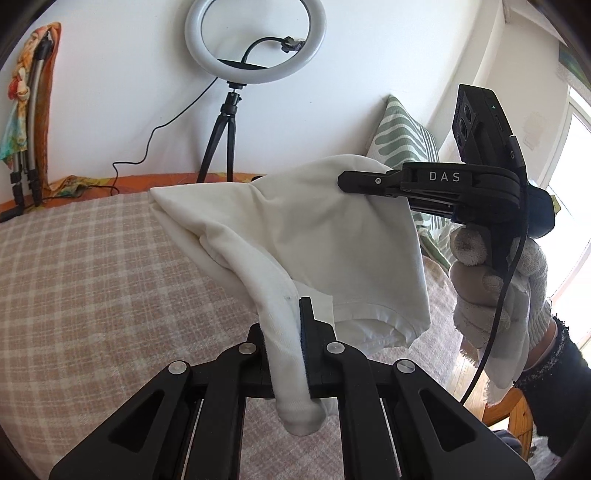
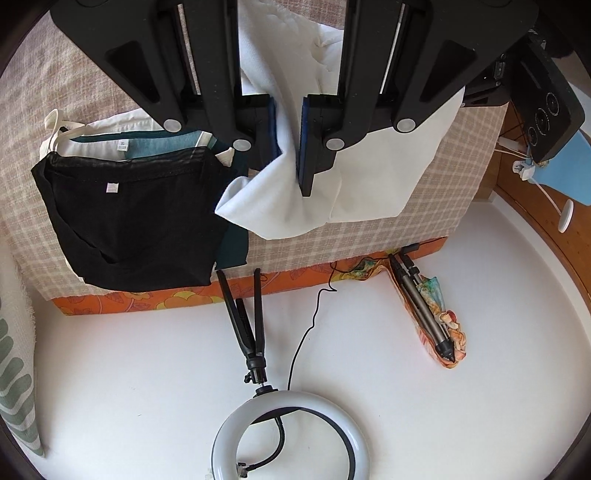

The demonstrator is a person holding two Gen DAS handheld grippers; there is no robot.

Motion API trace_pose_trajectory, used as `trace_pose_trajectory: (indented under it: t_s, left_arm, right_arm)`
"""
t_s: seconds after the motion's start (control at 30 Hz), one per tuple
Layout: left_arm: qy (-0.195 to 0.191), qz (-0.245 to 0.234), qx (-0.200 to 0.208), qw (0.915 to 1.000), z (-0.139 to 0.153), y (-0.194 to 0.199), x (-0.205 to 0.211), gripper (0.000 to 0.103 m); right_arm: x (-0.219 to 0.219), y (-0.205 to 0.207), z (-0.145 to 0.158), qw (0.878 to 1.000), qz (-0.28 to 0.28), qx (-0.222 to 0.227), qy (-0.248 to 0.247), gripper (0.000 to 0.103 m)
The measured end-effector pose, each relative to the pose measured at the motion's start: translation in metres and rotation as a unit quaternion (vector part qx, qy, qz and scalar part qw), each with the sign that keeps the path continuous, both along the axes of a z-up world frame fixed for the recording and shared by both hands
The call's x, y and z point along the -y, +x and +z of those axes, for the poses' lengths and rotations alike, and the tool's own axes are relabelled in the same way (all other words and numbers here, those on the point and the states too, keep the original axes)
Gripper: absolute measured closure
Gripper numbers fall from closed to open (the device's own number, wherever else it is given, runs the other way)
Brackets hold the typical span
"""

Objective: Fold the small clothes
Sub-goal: 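Carry the folded shirt with the left tool onto the dark clothes stack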

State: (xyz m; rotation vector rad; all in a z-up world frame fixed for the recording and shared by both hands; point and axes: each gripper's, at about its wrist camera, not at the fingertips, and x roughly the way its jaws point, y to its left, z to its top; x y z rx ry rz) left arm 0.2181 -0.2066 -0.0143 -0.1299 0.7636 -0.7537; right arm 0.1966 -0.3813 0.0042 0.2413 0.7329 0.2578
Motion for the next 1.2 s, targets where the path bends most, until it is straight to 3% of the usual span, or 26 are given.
trace_pose_trajectory:
  t_s: [0.4, 0.57, 0.83, 1.2]
  left_arm:
    - [-0.009, -0.041, 0.045, 0.9981, 0.031, 0.055, 0.102, 0.097]
    - [-0.014, -0.040, 0.051, 0.9978, 0.034, 0.083, 0.131, 0.097]
    - [0.000, -0.036, 0.043, 0.9984, 0.015, 0.109, 0.154, 0.097]
    - [0.022, -0.030, 0.026, 0.9990, -0.006, 0.120, 0.156, 0.097]
  right_arm:
    - [0.108, 0.040, 0.048, 0.997, -0.069, 0.036, -0.024, 0.093]
    - [0.143, 0.061, 0.055, 0.995, -0.085, 0.048, -0.023, 0.093]
    - [0.170, 0.101, 0.031, 0.995, -0.084, 0.036, -0.029, 0.093]
    - [0.192, 0.139, -0.008, 0.994, -0.102, -0.016, -0.047, 0.092]
